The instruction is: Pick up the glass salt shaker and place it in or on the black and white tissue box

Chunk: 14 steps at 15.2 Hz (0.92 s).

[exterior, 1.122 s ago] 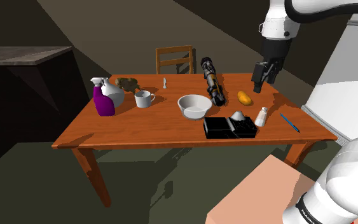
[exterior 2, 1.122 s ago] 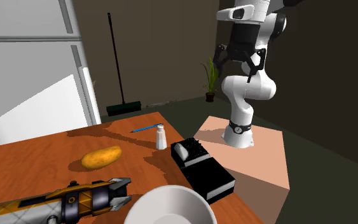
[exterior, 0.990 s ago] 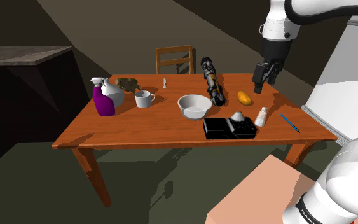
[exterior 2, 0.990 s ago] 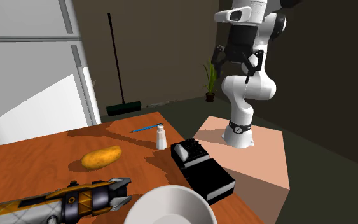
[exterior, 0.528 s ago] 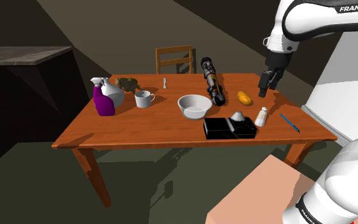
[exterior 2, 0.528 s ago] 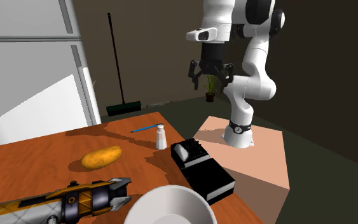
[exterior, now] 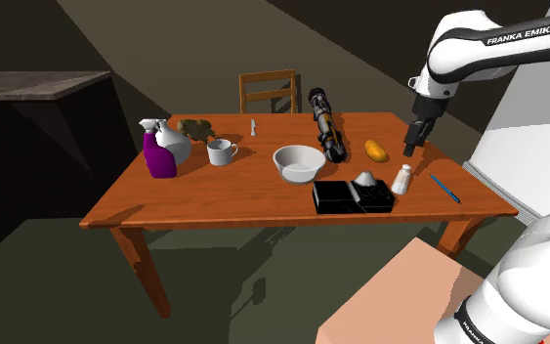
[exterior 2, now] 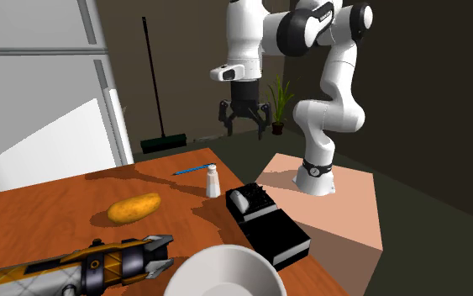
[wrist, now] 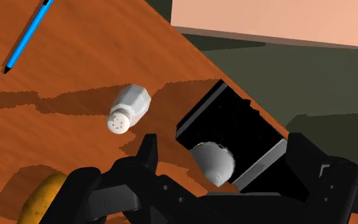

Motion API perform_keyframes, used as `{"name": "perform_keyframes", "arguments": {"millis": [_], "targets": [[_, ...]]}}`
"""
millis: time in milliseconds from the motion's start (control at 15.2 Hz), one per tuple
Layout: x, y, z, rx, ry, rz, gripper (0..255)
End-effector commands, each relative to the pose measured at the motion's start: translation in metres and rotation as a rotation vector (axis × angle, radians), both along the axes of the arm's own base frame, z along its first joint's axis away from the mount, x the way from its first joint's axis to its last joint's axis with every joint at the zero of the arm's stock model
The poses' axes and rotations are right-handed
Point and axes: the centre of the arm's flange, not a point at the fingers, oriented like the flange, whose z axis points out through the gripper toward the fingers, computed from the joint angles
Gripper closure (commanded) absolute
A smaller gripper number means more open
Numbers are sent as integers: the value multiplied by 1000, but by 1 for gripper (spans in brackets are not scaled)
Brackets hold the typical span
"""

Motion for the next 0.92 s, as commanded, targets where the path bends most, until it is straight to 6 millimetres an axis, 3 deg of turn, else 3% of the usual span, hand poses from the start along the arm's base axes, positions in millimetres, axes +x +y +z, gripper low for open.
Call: {"name": "perform_keyframes", "arguments": {"millis": [0, 528, 858], "targets": [[5, -23, -17, 12, -1, 15, 0], [29, -111, -82, 65, 0, 69, 0], [30, -115, -108, 69, 0, 73, 0]]}}
